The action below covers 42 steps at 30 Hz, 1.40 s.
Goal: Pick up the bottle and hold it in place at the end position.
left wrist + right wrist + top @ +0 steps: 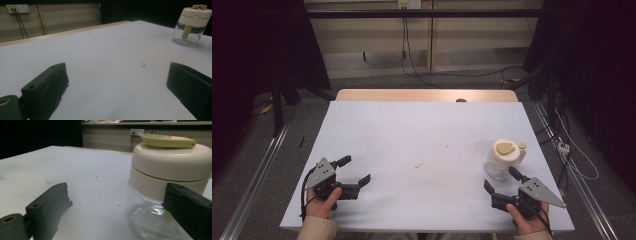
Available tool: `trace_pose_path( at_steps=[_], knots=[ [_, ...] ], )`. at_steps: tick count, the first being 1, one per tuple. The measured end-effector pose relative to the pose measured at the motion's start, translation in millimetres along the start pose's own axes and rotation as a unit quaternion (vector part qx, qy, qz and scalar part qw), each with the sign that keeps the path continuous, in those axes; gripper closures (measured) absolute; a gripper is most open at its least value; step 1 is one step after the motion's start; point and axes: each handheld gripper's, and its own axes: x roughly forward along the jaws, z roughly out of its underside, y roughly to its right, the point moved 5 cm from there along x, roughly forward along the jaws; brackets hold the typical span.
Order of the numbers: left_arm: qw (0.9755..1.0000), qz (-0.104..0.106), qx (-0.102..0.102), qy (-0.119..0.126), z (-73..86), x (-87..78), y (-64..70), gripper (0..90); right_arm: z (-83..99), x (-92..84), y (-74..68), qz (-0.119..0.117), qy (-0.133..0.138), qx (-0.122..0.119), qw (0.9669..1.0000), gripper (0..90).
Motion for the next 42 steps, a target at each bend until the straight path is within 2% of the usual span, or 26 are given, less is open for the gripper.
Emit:
trace_pose_path(
  at_steps=[4, 10, 11, 15, 19, 21, 27, 31, 36, 37, 39, 42],
  knots=[
    [1.0000, -0.001, -0.005, 0.001, 0.2, 0.6, 0.5, 3.1, 0.5, -0.9, 1.8, 0.006, -0.001, 0.001, 1.0000, 6.0],
    [1.0000, -0.002, 0.001, 0.004, -0.8, 0.1, 0.3, 3.1, 1.4, -1.7, 6.3, 0.022, -0.004, 0.008, 0.9997, 6.2],
    [1.0000, -0.003, -0.004, 0.004, -0.7, 0.0, 0.9, 3.1, 0.7, -2.9, 8.4, 0.033, 0.000, 0.008, 0.9994, 6.1],
    [1.0000, -0.002, 0.002, 0.002, -0.5, 0.3, 0.1, 3.1, 1.6, -3.0, 12.9, 0.045, -0.004, 0.014, 0.9989, 5.8],
    [1.0000, 0.002, -0.001, 0.005, -1.5, 0.8, 2.0, 3.1, -0.1, -1.5, 15.3, 0.054, 0.001, 0.011, 0.9985, 5.9],
    [1.0000, 0.002, 0.005, 0.005, -1.6, 1.4, 3.1, 3.1, -0.3, 0.6, 17.2, 0.059, -0.001, 0.009, 0.9982, 5.9],
    [1.0000, 0.004, 0.005, 0.004, -1.1, 1.2, 2.5, 3.2, -0.6, 6.5, 31.5, 0.080, -0.003, 0.013, 0.9967, 5.6],
    [1.0000, 0.004, 0.005, 0.001, -0.8, 1.0, 2.5, 3.2, 1.8, 10.2, 39.1, 0.079, -0.008, 0.026, 0.9965, 5.3],
    [1.0000, 0.007, 0.003, 0.002, -0.2, 1.6, 2.7, 3.2, 1.8, 16.6, 38.9, 0.079, -0.014, 0.020, 0.9966, 5.2],
    [1.0000, 0.008, 0.000, 0.002, -0.1, 2.0, 2.9, 3.2, 1.9, 18.0, 39.6, 0.079, -0.013, 0.020, 0.9966, 5.1],
    [0.9999, 0.008, 0.010, -0.005, 0.6, 1.8, 1.5, 3.2, 2.9, 20.6, 41.4, 0.079, -0.016, 0.024, 0.9965, 5.0],
    [0.9999, 0.010, 0.006, -0.005, 0.8, 2.7, 2.4, 3.1, 4.9, 24.0, 43.7, 0.078, -0.020, 0.030, 0.9963, 4.9]
  ],
)
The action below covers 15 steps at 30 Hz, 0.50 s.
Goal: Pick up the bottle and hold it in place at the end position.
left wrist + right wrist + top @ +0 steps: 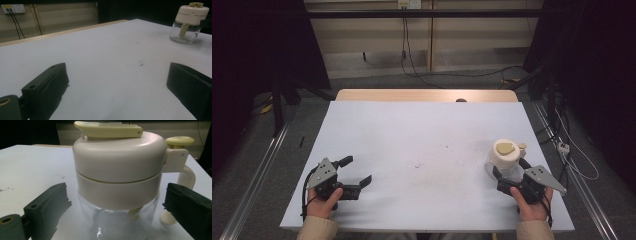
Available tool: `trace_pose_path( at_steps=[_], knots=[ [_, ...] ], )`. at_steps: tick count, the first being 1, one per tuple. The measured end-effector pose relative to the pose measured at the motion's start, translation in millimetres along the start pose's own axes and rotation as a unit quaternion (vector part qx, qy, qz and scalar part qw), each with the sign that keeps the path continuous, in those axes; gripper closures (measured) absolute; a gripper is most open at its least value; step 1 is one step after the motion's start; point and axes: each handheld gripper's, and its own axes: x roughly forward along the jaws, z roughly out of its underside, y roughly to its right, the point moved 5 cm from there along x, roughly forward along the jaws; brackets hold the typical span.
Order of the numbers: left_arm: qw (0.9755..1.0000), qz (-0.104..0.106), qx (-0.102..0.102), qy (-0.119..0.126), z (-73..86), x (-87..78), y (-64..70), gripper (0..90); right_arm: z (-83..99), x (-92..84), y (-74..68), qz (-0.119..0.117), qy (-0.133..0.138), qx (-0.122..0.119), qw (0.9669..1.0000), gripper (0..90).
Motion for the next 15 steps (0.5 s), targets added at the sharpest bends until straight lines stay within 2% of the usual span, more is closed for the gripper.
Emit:
trace_pose_path(
  at_steps=[13, 15],
  knots=[
    [1.0000, 0.000, -0.001, -0.005, 1.1, 1.0, 0.4, 3.1, -0.6, 14.4, 1.1, 0.000, -0.009, 0.001, 1.0000, 3.9],
    [1.0000, 0.002, 0.005, -0.007, 1.4, 1.2, -0.7, 3.1, -1.1, 16.3, 1.1, 0.001, -0.007, 0.002, 1.0000, 3.7]
  ],
)
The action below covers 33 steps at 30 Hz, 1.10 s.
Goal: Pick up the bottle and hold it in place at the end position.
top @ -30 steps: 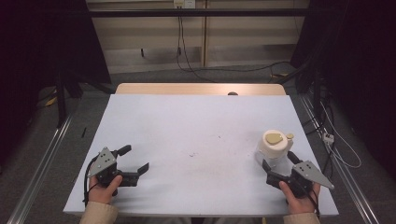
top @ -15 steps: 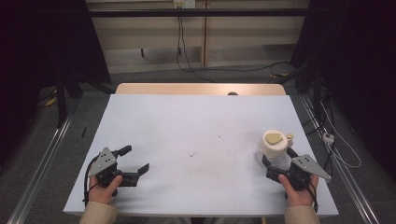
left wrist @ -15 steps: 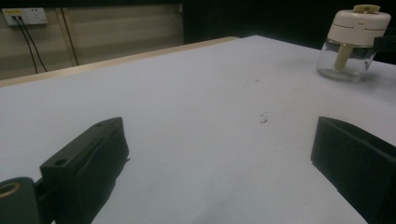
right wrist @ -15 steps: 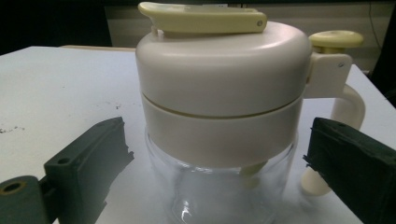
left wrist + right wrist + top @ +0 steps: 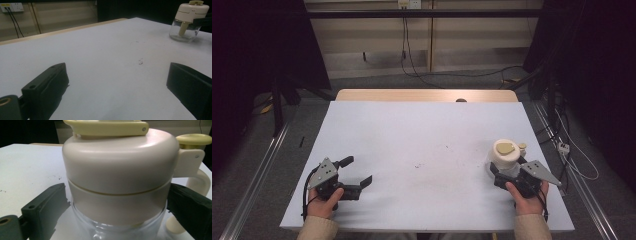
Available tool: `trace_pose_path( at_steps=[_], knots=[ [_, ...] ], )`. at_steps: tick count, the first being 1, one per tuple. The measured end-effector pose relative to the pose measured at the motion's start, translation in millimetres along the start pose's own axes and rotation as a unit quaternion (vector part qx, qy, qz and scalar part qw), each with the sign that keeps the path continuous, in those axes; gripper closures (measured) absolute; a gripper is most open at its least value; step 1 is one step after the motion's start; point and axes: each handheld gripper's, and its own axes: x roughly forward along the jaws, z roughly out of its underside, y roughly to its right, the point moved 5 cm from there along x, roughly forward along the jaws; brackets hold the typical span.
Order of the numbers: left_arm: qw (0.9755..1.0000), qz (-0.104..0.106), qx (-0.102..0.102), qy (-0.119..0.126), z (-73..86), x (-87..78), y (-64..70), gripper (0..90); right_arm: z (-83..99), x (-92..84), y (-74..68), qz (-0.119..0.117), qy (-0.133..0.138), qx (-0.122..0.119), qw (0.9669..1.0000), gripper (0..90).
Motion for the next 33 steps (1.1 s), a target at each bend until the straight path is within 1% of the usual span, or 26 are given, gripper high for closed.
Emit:
trace_pose_path(
  at_steps=[3, 6, 8, 9, 11, 14, 15, 19, 20, 21, 22, 23, 25, 26, 28, 30, 33],
  knots=[
    [1.0000, 0.000, -0.005, 0.000, 0.5, 1.0, 0.4, 3.2, -0.6, 3.1, -0.1, 0.001, -0.002, 0.000, 1.0000, 3.4],
    [1.0000, 0.001, 0.000, -0.002, 0.4, 0.8, 0.5, 3.1, -1.5, 5.7, 0.5, 0.004, -0.001, 0.002, 1.0000, 3.6],
    [1.0000, 0.001, 0.007, -0.004, 0.2, 0.6, -0.4, 3.2, -2.1, 7.5, 1.0, 0.003, 0.000, 0.002, 1.0000, 3.4],
    [1.0000, 0.000, 0.000, -0.002, 0.4, 0.8, 0.4, 3.1, -2.3, 8.5, 0.9, 0.004, -0.001, 0.003, 1.0000, 3.3],
    [1.0000, 0.000, -0.005, 0.001, 0.7, 1.6, 0.7, 3.2, -2.7, 9.9, 1.1, 0.006, -0.001, 0.001, 1.0000, 3.5],
    [1.0000, 0.001, -0.004, 0.001, 0.7, 2.6, 0.8, 3.1, -3.0, 11.8, 1.1, 0.006, -0.004, 0.002, 1.0000, 3.3],
    [1.0000, 0.002, -0.008, 0.001, 0.6, 2.9, 1.5, 3.2, -3.4, 12.4, 0.9, 0.006, -0.003, 0.004, 1.0000, 3.8],
    [1.0000, 0.003, 0.000, -0.005, 0.7, 2.3, 1.2, 3.2, -3.7, 14.6, 0.3, 0.008, -0.004, 0.004, 0.9999, 3.4],
    [1.0000, 0.002, -0.005, -0.002, 0.6, 2.6, 1.6, 3.2, -3.7, 14.9, 0.1, 0.010, -0.005, 0.005, 0.9999, 3.3],
    [1.0000, 0.002, -0.002, -0.003, 0.7, 2.7, 0.9, 3.2, -3.6, 15.5, 0.0, 0.012, -0.006, 0.004, 0.9999, 3.2],
    [1.0000, 0.002, -0.006, 0.000, 0.7, 3.3, 1.2, 3.2, -3.5, 16.1, 0.1, 0.013, -0.009, 0.001, 0.9999, 3.1],
    [1.0000, 0.003, -0.001, -0.002, 0.7, 3.3, 0.5, 3.2, -3.9, 16.8, -0.4, 0.014, -0.007, 0.004, 0.9999, 3.4],
    [1.0000, 0.002, 0.003, -0.005, 0.9, 3.5, 0.5, 3.3, -4.1, 17.8, -1.1, 0.014, -0.007, 0.004, 0.9999, 3.4],
    [1.0000, 0.002, 0.000, -0.004, 0.8, 3.6, 1.0, 3.3, -4.2, 18.2, -1.1, 0.014, -0.006, 0.004, 0.9999, 3.9],
    [1.0000, 0.003, 0.003, -0.004, 0.6, 3.7, 0.8, 3.3, -4.3, 18.7, -1.1, 0.017, -0.006, 0.005, 0.9998, 4.0],
    [1.0000, 0.003, -0.004, -0.002, 0.7, 4.3, 1.9, 3.3, -4.3, 19.3, -1.2, 0.018, -0.008, 0.004, 0.9998, 4.0],
    [1.0000, 0.003, -0.002, -0.002, 0.5, 3.9, 1.1, 3.3, -4.3, 20.4, -1.9, 0.022, -0.010, 0.002, 0.9997, 4.0]
  ],
)
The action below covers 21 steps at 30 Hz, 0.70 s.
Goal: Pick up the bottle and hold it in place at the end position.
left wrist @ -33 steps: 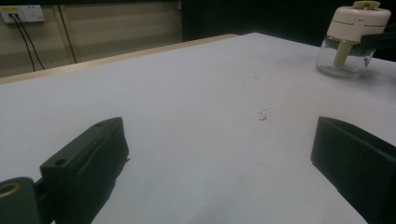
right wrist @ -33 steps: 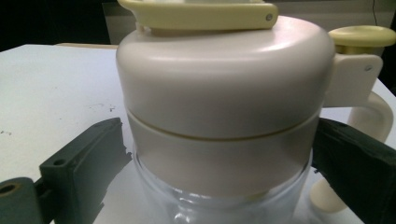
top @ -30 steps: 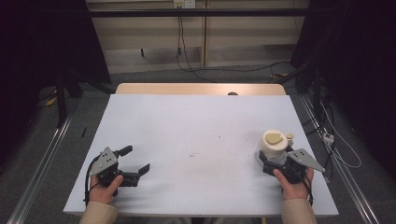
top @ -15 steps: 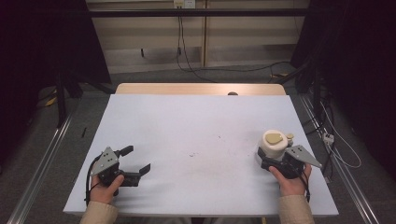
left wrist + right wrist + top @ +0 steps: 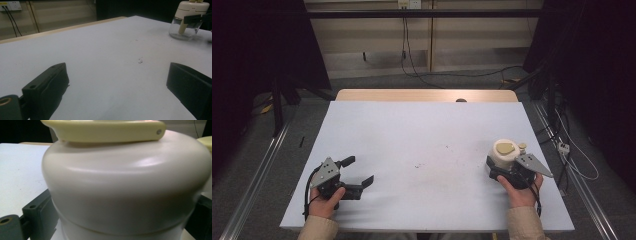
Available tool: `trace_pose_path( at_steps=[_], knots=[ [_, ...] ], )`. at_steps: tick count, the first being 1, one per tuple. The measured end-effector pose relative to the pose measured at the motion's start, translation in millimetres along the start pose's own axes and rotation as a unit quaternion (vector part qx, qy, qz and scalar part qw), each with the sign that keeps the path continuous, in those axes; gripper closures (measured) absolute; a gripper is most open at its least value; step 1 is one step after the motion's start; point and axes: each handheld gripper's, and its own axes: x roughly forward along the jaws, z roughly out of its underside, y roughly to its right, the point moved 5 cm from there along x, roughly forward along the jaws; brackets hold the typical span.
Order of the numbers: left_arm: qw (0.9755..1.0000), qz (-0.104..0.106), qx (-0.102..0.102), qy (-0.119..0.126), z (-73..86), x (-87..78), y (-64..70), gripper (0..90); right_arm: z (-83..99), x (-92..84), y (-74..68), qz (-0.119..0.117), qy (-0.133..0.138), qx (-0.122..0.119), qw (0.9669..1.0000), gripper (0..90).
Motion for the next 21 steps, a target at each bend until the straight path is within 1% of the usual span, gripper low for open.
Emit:
trace_pose_path(
  at_steps=[6, 8, 10, 13, 21],
  knots=[
    [1.0000, 0.001, -0.001, 0.001, -0.1, 1.1, 0.6, 3.4, -0.4, 0.9, -1.1, 0.009, 0.000, 0.003, 1.0000, 4.8],
    [1.0000, 0.001, -0.003, 0.002, 0.0, 1.5, 0.9, 3.4, -0.7, 0.8, -0.6, 0.007, 0.000, 0.006, 1.0000, 5.2],
    [1.0000, 0.001, 0.001, -0.001, 0.1, 1.5, 0.4, 3.4, -1.1, 0.4, -0.5, 0.006, -0.001, 0.006, 1.0000, 5.4],
    [1.0000, 0.000, -0.001, 0.001, -0.2, 1.5, 0.5, 3.4, -1.7, 0.1, -0.6, 0.006, -0.004, 0.006, 1.0000, 5.7],
    [1.0000, 0.000, -0.002, 0.001, -0.2, 0.9, 0.0, 3.4, -2.4, -0.2, 0.6, 0.001, -0.001, 0.009, 1.0000, 6.0]
  ],
)
